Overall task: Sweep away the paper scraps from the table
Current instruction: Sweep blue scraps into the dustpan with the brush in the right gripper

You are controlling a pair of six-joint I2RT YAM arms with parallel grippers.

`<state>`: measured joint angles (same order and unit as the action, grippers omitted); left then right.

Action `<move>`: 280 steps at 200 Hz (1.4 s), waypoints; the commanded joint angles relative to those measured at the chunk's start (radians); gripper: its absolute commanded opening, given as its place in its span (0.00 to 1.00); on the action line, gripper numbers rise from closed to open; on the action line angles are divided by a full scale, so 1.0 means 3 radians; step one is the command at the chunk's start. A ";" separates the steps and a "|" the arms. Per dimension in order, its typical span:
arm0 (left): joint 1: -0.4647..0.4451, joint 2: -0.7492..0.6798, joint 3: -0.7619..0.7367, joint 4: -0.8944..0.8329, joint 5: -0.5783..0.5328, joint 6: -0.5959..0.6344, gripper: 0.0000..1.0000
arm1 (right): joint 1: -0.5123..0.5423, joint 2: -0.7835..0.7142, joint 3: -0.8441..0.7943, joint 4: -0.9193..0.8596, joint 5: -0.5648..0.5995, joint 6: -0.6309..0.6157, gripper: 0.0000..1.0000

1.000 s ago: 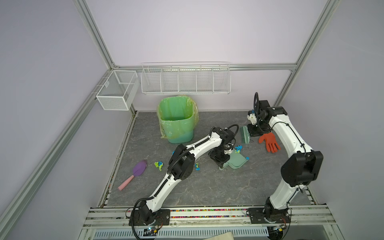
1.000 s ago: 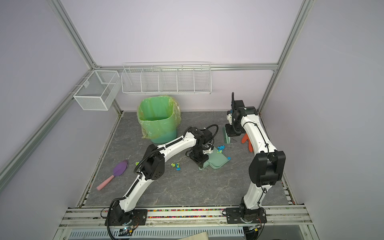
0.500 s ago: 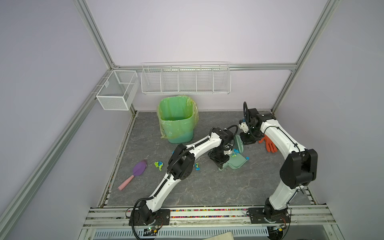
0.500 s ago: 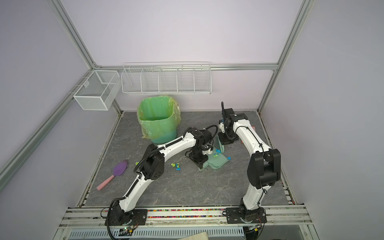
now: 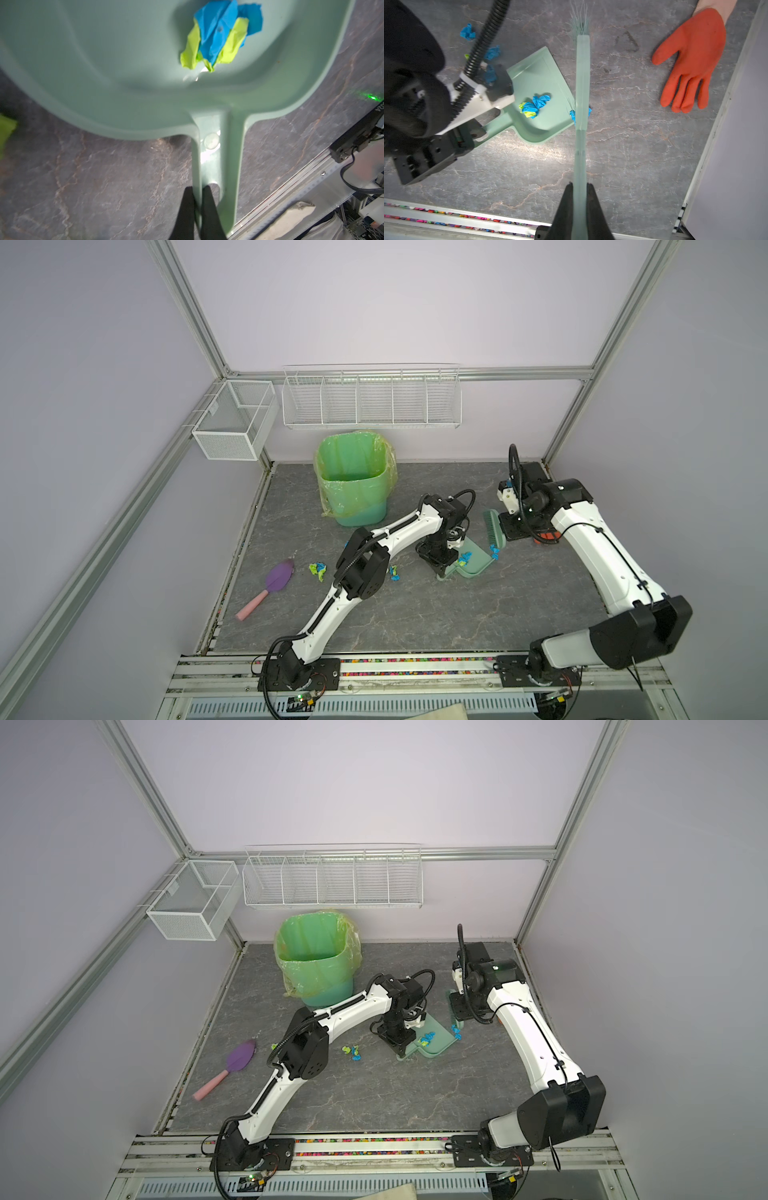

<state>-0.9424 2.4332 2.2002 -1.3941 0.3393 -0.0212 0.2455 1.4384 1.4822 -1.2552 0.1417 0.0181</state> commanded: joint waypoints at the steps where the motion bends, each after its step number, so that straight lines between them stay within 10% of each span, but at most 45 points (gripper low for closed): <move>1: 0.0022 -0.0116 -0.0046 -0.0039 -0.0014 0.0014 0.00 | -0.0069 -0.0027 0.0007 -0.0013 0.0011 -0.0025 0.07; 82: 0.0017 -0.0228 -0.0189 0.0039 0.0018 0.0011 0.00 | -0.0083 0.0216 -0.0281 0.0141 0.0354 0.0109 0.07; 179: 0.0017 -0.0267 -0.0268 0.0089 0.0035 0.0007 0.00 | 0.0063 -0.0282 -0.0254 0.0723 -0.0901 0.0395 0.07; 280: -0.0085 -0.0468 -0.0443 0.0010 -0.0119 0.0023 0.00 | -0.0274 -0.0344 -0.0122 -0.0143 0.0186 0.0215 0.07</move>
<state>-0.9459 2.3684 2.0998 -1.3602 0.3302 -0.0216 0.2070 1.3544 1.4334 -1.2072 0.1143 0.1024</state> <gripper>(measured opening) 0.049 0.115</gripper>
